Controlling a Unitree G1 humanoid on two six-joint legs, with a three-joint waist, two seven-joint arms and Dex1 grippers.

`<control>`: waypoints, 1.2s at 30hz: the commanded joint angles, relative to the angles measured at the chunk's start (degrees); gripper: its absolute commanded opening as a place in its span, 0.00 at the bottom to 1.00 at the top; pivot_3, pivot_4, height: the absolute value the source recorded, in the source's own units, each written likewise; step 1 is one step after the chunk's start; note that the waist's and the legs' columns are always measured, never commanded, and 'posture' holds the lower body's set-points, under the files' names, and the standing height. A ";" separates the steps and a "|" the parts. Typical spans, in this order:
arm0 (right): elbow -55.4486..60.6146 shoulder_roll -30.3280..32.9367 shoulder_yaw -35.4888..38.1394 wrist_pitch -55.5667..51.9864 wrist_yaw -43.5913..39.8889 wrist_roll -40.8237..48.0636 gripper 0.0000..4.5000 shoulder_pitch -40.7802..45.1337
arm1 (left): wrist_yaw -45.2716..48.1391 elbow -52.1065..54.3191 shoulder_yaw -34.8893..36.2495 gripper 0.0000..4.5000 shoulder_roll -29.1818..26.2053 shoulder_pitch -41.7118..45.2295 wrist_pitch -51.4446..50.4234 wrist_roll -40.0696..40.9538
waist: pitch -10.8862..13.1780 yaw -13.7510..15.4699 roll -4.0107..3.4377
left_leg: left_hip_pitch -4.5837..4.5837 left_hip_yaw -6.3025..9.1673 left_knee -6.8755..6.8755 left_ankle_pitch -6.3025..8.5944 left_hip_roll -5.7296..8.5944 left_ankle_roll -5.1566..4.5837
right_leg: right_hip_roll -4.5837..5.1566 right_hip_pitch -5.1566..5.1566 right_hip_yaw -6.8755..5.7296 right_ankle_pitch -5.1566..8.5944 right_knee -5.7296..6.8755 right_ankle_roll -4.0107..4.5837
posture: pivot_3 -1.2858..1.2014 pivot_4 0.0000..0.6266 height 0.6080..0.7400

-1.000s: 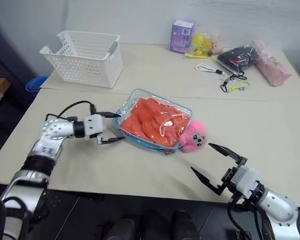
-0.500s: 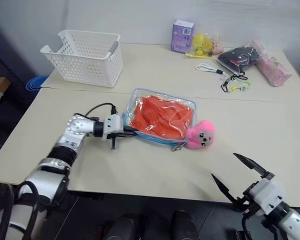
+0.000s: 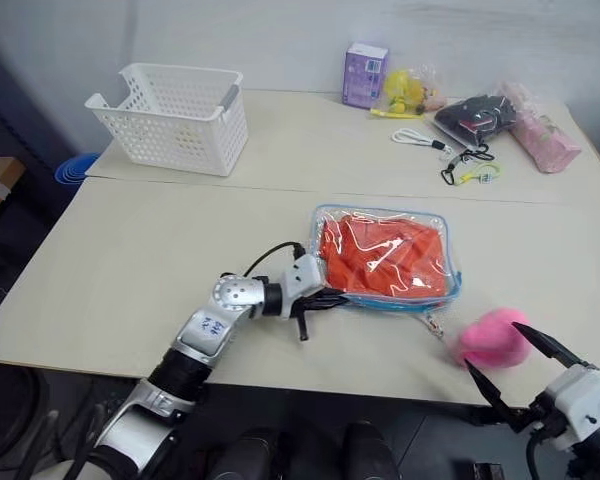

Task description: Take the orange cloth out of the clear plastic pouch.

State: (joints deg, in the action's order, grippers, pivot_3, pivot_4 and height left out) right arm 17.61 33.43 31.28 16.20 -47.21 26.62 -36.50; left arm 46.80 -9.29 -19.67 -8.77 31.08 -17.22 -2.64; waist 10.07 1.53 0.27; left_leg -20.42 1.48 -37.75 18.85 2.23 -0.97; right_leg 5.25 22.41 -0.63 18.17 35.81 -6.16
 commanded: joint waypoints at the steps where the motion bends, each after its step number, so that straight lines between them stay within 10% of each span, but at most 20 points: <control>1: -0.43 1.33 3.25 -3.94 -1.13 4.86 1.00 0.40 | -0.93 2.43 -0.09 0.18 0.32 -0.19 -2.00 0.93 | 0.00 0.00 0.00 | 0.00 0.00 0.00 0.00 0.00 0.00 | 0.00 0.00 0.00 0.00 0.00 0.00 | 0.52 0.24 1.00; 8: -2.15 4.61 8.82 -12.16 -3.39 11.65 1.00 2.83 | 5.32 6.38 3.81 0.62 -2.29 0.17 0.32 8.91 | 0.00 -0.04 -0.02 | -0.02 0.00 0.00 -0.01 -0.02 0.02 | 0.00 0.00 0.00 0.00 -0.04 0.00 | 0.52 0.24 1.00; 26: -20.82 22.75 0.41 -46.95 -9.82 13.85 1.00 22.77 | 33.96 3.27 13.34 0.64 -18.07 -1.42 6.65 27.52 | -0.02 -0.55 -0.12 | -0.16 0.07 -0.20 0.03 -0.03 -0.04 | 0.06 -0.02 -0.12 0.00 -0.17 0.01 | 0.52 0.24 1.00; 36: -18.22 21.28 0.81 -50.32 -18.41 15.38 0.34 23.72 | 31.88 6.15 13.23 0.65 -17.75 -6.39 5.94 28.24 | -0.01 -0.02 -0.15 | -0.39 0.23 -0.35 0.02 -0.02 -0.03 | 0.09 0.04 -0.32 -0.01 -0.18 0.00 | 0.52 0.24 1.00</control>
State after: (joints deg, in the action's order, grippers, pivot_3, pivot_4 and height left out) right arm -2.95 54.96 29.60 -35.11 -64.16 41.02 -12.24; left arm 79.42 -5.04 -7.29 -26.70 25.46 -11.27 24.37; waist 10.05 1.51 0.12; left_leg -20.81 1.71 -38.09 18.87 2.21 -1.00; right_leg 5.34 22.46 -0.95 18.16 35.64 -6.17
